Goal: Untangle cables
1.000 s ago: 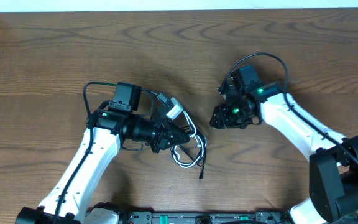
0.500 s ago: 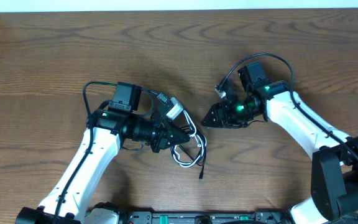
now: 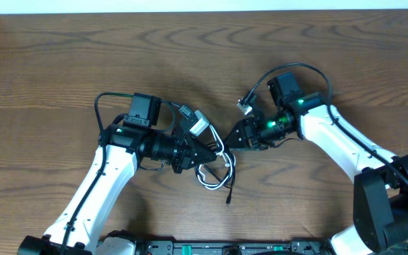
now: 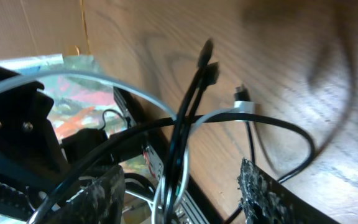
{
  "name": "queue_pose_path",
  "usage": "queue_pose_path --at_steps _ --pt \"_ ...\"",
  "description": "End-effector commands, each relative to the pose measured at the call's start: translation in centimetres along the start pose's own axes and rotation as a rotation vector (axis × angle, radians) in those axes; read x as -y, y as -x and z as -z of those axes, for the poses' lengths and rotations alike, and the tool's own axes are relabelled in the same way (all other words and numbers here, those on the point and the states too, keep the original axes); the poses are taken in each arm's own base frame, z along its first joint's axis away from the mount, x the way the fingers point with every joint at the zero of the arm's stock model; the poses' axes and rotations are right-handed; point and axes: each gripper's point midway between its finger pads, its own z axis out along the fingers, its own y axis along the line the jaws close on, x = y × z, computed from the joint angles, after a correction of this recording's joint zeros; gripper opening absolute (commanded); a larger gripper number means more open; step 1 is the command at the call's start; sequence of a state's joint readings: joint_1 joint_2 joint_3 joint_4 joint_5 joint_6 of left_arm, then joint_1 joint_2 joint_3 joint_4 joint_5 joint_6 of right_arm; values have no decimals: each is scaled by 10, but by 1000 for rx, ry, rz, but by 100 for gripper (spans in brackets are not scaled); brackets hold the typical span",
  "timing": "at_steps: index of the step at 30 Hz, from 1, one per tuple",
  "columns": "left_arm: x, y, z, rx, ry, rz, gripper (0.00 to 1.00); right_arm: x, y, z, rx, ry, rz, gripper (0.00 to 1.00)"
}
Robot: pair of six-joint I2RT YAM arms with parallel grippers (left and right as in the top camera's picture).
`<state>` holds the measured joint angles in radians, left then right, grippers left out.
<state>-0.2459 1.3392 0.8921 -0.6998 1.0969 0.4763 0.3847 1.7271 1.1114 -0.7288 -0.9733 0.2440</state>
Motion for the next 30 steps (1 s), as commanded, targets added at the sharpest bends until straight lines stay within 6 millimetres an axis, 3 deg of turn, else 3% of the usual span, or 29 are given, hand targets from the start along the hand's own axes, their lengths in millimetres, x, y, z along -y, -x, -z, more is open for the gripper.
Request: queue_pose_path --at_steps 1,5,12,15,18,19,27,30 --pt "2 0 -1 6 -19 -25 7 -14 -6 -6 -28 32 39 54" --pt "1 1 -1 10 -18 -31 7 -15 -12 -16 -52 3 64 49" --pt "1 1 -1 10 -18 -31 8 -1 -18 -31 -63 -140 107 37" --pt "1 1 -1 10 -18 -31 7 3 -19 -34 -65 -179 116 26" --pt "1 1 -1 9 -17 -30 7 14 -17 -32 -52 -249 117 4" --pt "1 1 -1 9 -17 -30 7 20 -15 -31 -43 -285 108 1" --pt "-1 0 -1 3 -3 -17 7 67 1 -8 50 -595 90 1" --pt "-12 -4 -1 -22 59 37 7 81 7 4 85 -701 97 1"
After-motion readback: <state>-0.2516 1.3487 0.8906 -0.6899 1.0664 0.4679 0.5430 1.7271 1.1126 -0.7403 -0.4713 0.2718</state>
